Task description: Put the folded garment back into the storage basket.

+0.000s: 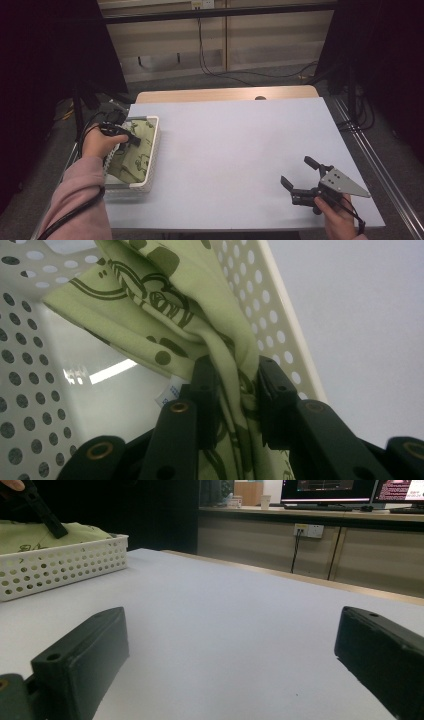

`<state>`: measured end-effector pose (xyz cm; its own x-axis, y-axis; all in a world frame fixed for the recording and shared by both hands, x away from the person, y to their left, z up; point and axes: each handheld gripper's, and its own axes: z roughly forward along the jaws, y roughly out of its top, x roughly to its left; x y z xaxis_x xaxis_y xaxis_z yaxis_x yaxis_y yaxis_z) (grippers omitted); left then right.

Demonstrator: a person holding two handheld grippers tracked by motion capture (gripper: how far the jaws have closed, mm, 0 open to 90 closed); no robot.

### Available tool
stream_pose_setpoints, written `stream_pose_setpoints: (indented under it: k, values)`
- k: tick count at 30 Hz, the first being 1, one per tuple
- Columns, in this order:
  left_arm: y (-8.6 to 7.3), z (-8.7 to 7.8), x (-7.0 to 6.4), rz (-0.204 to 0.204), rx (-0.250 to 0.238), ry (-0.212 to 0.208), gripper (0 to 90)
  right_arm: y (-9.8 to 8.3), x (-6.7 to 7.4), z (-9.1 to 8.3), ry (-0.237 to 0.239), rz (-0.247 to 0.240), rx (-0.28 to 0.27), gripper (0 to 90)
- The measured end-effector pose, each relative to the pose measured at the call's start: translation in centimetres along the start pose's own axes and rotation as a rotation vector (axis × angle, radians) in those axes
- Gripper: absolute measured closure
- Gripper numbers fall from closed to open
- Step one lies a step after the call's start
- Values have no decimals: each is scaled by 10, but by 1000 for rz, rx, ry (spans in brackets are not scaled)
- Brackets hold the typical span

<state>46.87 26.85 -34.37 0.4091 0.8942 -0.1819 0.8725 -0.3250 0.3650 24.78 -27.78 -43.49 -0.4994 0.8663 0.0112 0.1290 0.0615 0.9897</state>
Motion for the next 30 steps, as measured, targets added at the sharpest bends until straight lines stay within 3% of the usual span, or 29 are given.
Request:
stream_pose_setpoints:
  k: [4, 5, 7, 8, 9, 10, 11, 13, 14, 15, 19, 20, 22, 25, 26, 28, 30]
  values:
    - [-1, 1, 0, -10, -14, -10, 726, 0, 0, 0, 0, 0, 0, 5]
    - [0, 0, 3, 33, 15, -4, 725, 0, 0, 0, -1, 0, 0, 5]
    - [-1, 2, 2, -3, -6, 8, 723, 0, 0, 0, 1, 0, 0, 5]
    - [-2, 1, 2, -1, -3, 13, 722, 0, 0, 0, 0, 0, 0, 5]
    - [-3, 2, 2, -14, -5, -2, 721, 0, 0, 0, -3, 0, -2, 5]
    - [-3, 2, 3, -11, -6, 6, 719, 0, 0, 0, -3, -1, -2, 5]
    - [-3, 1, 6, 19, 14, 18, 718, 0, 0, 0, -3, -1, -2, 5]
    - [-5, 2, 5, -25, -14, -6, 713, 0, 0, 0, -3, 0, -3, 5]
    - [-5, 1, 8, 21, 3, 16, 708, 0, 0, 0, -3, 1, -2, 5]
    - [-6, 1, 7, -6, -20, 10, 699, 0, 0, 0, -2, -1, -3, 5]
    - [-9, -2, 12, -20, -52, 38, 667, 0, 0, 0, 0, 0, 0, 5]
    - [-9, -5, 15, 3, -43, 45, 655, 0, 0, 0, -5, -1, -2, 5]
    - [-10, -7, 16, -26, -76, 53, 644, 0, -1, 0, -5, 1, -1, 5]
    - [-12, -12, 16, -30, -116, 42, 614, 0, -1, 0, -6, -3, -2, 5]
    - [-13, -14, 16, -38, -119, 9, 608, 0, -1, 0, -6, -3, -2, 5]
    - [-16, -16, 15, -21, -181, 6, 581, 0, -1, 0, -8, 2, -1, 5]
    - [-19, -19, 13, -12, -204, -10, 556, 0, -1, 0, -6, -3, -2, 5]
